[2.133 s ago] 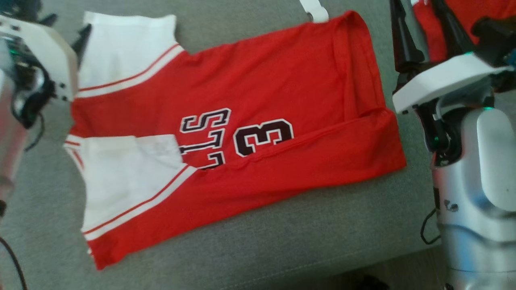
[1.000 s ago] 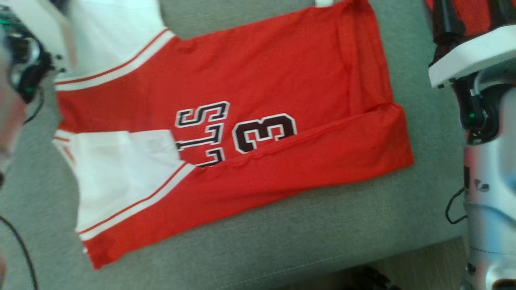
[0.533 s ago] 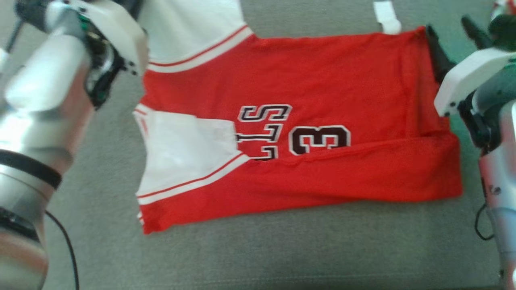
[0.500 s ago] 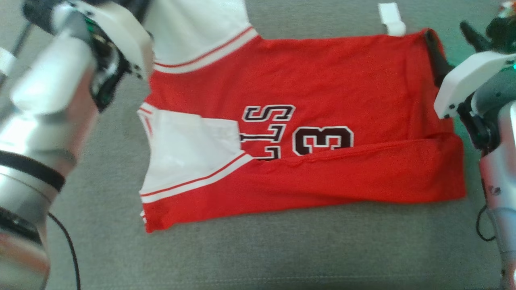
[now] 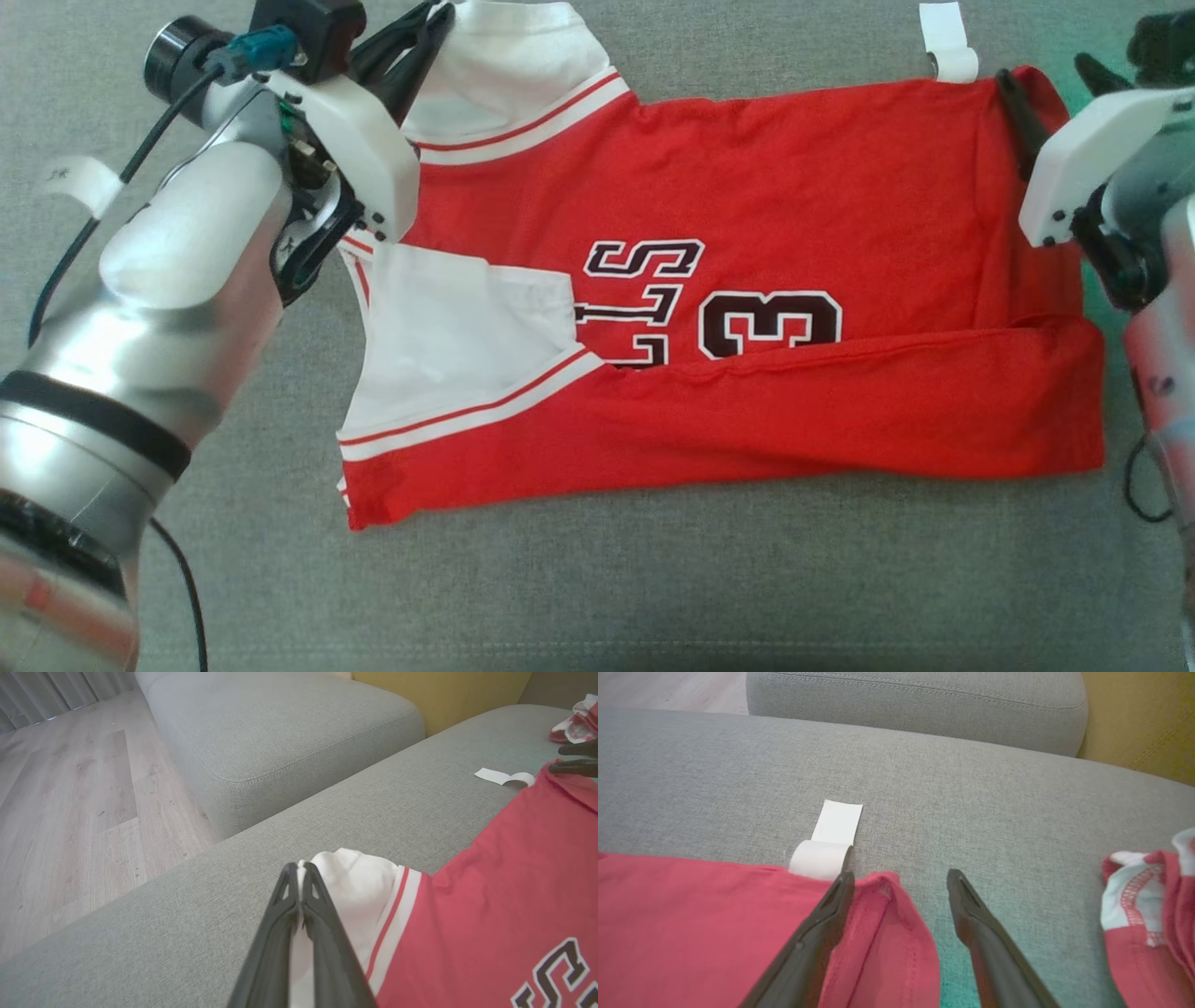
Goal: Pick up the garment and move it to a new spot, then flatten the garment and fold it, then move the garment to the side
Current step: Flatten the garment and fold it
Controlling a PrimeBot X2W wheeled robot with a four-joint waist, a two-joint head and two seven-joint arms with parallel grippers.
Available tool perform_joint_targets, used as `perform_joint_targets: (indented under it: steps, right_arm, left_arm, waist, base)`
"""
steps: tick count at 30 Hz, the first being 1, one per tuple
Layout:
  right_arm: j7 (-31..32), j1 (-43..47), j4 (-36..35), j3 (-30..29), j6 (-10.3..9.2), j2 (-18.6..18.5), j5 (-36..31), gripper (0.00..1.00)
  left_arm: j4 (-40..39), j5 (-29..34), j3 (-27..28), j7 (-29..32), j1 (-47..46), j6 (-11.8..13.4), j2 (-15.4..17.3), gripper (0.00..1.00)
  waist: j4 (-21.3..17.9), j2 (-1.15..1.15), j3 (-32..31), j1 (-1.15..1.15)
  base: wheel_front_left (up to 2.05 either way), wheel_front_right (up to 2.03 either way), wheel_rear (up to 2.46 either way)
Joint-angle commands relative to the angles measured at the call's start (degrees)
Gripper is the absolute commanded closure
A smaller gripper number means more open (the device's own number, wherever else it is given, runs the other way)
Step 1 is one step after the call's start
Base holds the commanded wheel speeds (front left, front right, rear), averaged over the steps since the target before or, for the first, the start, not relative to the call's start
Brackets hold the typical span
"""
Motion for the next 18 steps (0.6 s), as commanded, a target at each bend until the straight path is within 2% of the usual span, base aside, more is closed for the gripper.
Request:
perform_joint_targets:
  steps: [1,12,13,14,18]
  right_arm:
    - [-0.5,-1.5,-1.2,0.8,0.39,-0.1,0.2,0.0]
    - [-1.2,-4.8,5.8,3.4,0.39,0.7,3.6,0.0]
    - [-1.1,-5.0,6.5,3.5,0.39,0.5,3.8,0.25]
    - [-1.3,-5.3,7.0,3.5,0.39,0.3,4.0,0.99]
    - [-2.6,-6.5,8.8,2.9,0.39,-0.1,4.6,1.0]
  left_arm:
    - [-1.2,0.2,1.4,-0.1,-3.1,0.3,2.1,1.0]
    - [-1.4,0.0,0.7,0.1,-3.2,0.5,1.9,1.0]
    - [-1.3,0.0,0.7,0.1,-3.2,0.5,1.9,1.0]
    - [-1.2,0.0,0.6,0.1,-3.1,0.5,1.8,1.0]
    - [-0.6,-0.2,0.5,-0.2,-3.1,0.6,1.7,1.0]
  waist:
    - [0.0,0.0,0.0,0.0]
    - [0.2,0.0,0.2,0.0]
    - [0.2,0.0,0.2,0.0]
    - [0.2,0.0,0.1,0.0]
    - [0.2,0.0,-0.1,0.0]
  base:
    - [0.0,0.0,0.0]
    - [0.0,0.0,0.0]
    - [0.0,0.0,0.0]
    - [0.0,0.0,0.0]
    - [0.0,0.0,0.0]
